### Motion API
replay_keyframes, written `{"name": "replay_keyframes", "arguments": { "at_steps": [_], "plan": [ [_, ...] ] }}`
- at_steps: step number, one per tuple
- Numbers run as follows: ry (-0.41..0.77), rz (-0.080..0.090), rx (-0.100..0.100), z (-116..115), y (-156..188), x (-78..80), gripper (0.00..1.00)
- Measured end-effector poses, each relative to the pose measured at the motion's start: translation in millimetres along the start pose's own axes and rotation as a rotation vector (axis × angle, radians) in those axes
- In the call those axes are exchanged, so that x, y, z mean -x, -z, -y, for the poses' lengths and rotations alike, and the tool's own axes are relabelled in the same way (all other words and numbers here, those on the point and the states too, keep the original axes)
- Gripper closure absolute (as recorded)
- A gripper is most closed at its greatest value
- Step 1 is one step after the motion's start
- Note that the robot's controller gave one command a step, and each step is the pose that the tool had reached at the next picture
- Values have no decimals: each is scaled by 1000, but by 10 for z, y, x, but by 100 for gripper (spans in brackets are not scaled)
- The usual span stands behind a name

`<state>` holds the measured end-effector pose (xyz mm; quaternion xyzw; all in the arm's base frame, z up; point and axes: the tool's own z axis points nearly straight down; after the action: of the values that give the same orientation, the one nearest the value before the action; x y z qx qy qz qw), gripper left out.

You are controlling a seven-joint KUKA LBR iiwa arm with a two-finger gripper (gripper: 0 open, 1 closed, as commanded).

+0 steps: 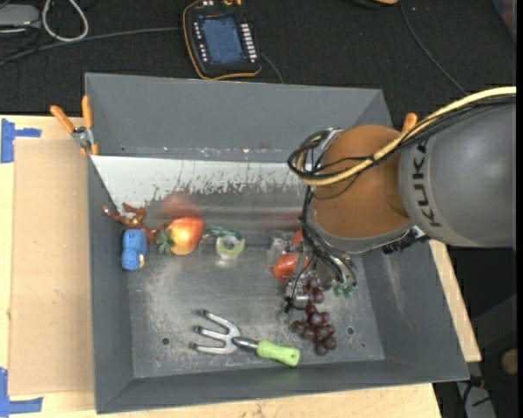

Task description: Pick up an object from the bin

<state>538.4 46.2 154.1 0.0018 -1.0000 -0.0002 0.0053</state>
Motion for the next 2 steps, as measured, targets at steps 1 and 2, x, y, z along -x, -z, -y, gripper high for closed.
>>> {"name": "replay_keyframes", "arguments": {
  "at_steps": [1,2],
  "plan": [
    [-2,8,0,4,43,18,0],
    [-85,-5,1,-430,-893,-416,0]
  ]
}}
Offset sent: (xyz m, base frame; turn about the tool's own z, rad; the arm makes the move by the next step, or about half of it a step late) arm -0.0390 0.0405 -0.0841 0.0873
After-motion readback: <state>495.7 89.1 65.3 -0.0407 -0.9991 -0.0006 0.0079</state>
